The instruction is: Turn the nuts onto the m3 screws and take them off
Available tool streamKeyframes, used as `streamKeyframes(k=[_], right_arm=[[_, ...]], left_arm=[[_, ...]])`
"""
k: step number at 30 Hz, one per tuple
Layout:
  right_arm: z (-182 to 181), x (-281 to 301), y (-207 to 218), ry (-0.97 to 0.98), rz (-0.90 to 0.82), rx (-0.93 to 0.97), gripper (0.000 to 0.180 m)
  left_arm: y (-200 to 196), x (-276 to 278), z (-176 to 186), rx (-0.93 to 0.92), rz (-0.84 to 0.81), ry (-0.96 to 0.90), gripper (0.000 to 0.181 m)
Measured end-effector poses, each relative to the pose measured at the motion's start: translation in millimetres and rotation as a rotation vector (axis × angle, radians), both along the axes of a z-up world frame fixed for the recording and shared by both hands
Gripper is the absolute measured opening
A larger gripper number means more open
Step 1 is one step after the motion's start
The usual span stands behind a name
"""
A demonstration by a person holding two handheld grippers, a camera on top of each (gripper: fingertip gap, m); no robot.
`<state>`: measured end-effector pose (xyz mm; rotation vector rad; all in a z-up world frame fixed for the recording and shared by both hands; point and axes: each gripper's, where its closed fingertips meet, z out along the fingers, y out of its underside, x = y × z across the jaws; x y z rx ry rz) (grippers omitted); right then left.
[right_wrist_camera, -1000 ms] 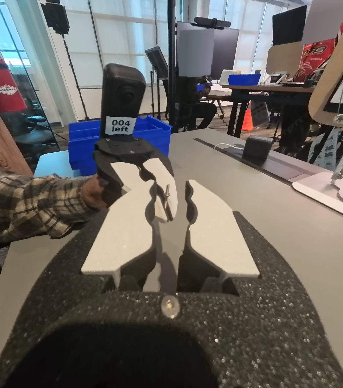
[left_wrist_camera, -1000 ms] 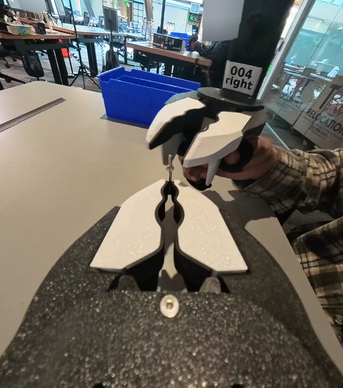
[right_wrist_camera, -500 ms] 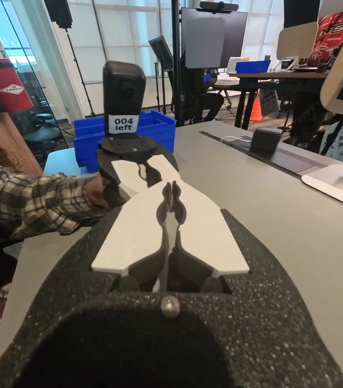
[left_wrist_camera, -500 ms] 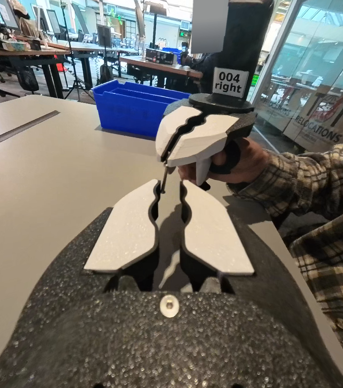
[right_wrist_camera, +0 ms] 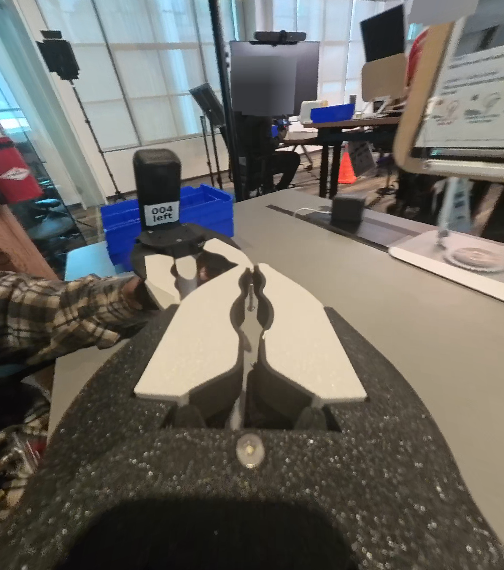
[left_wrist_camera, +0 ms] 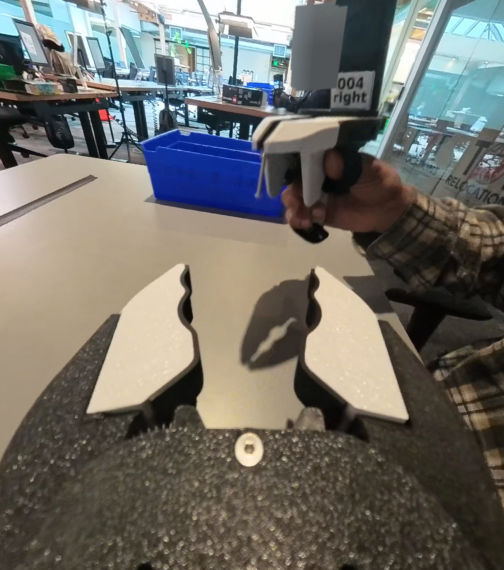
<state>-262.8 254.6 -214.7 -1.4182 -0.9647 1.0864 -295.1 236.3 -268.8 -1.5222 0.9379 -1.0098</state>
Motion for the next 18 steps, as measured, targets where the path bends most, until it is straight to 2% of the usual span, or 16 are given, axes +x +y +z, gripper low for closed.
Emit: streamKeyframes(k=[5,10,13,18], right_arm=[[32.9,94.0,40.9,-0.094,-0.224,0.011,0.002],[42.6,243.5,113.5,-0.345,-0.613,-0.054,0.002],[15.9,322.0,144.9,-0.508,-0.78,-0.182,0.002],[-63.4,373.6,162.4,-0.706,-0.795,-0.466,0.002]], left_arm=[[5.7,-5.3,-3.2,-0.027,0.021,-0.003,0.071],[4.8,0.2,-15.6,-0.056,0.0,0.041,0.067],[2.6,4.2,-21.3,-0.045,-0.011,0.075,0.065],[2.1,5.5,-25.7,-0.057,-0.021,0.08,0.061]])
